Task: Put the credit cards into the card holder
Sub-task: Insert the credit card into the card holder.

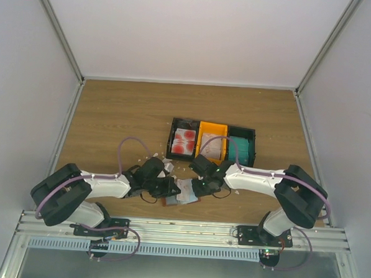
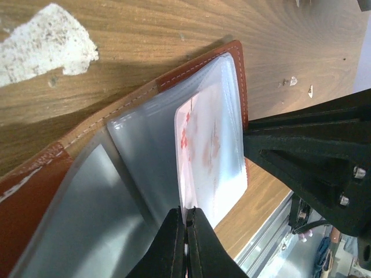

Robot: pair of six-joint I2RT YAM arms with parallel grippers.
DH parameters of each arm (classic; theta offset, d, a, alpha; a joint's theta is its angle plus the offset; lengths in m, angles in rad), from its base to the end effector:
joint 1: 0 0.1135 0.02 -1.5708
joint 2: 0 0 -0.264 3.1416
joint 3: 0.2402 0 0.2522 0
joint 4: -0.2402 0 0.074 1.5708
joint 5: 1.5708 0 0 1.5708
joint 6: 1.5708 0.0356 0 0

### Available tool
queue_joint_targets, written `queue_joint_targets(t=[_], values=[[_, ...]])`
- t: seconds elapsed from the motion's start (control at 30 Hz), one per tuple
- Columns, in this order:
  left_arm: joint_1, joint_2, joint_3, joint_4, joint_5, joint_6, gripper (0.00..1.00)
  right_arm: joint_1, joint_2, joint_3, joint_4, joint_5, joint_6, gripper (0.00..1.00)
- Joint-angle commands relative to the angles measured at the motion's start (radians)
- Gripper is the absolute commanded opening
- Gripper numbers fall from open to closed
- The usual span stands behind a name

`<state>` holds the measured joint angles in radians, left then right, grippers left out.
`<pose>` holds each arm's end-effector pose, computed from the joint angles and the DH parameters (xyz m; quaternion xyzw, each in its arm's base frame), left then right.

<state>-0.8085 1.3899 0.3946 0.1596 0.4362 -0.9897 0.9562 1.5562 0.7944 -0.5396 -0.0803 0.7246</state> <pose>0.1462 -0.1749 0.1215 -0.0050 0.9144 -0.4003 0.0603 0.1499 0.2173 0.1463 -0.1197 0.9829 0.1265 0.0599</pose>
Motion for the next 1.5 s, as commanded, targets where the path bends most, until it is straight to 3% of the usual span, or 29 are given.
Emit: queue_joint_targets(t=[0.0, 0.13, 0.37, 0.73, 0.87, 1.1, 1.47], values=[[-0.022, -0.002, -0.053, 0.046, -0.096, -0.071, 0.00, 0.012, 0.018, -0.070, 0.029, -0.133, 0.051, 0.07], [-0.038, 0.007, -0.065, 0.076, -0.097, -0.091, 0.01, 0.012, 0.012, -0.085, 0.061, -0.172, 0.088, 0.02], [-0.049, 0.018, -0.054, 0.070, -0.075, -0.076, 0.11, 0.012, 0.001, -0.091, 0.072, -0.167, 0.116, 0.00], [-0.049, -0.106, 0.024, -0.195, -0.090, 0.061, 0.34, -0.009, -0.032, -0.073, 0.028, -0.089, 0.120, 0.01], [-0.049, -0.113, 0.038, -0.221, -0.085, 0.082, 0.41, -0.015, -0.031, -0.069, 0.028, -0.084, 0.111, 0.01], [-0.047, -0.061, 0.070, -0.193, -0.079, 0.102, 0.40, -0.015, -0.022, -0.058, 0.038, -0.087, 0.090, 0.01], [-0.046, 0.056, 0.112, -0.228, -0.116, 0.107, 0.07, -0.014, -0.045, -0.044, 0.023, -0.062, 0.084, 0.01]])
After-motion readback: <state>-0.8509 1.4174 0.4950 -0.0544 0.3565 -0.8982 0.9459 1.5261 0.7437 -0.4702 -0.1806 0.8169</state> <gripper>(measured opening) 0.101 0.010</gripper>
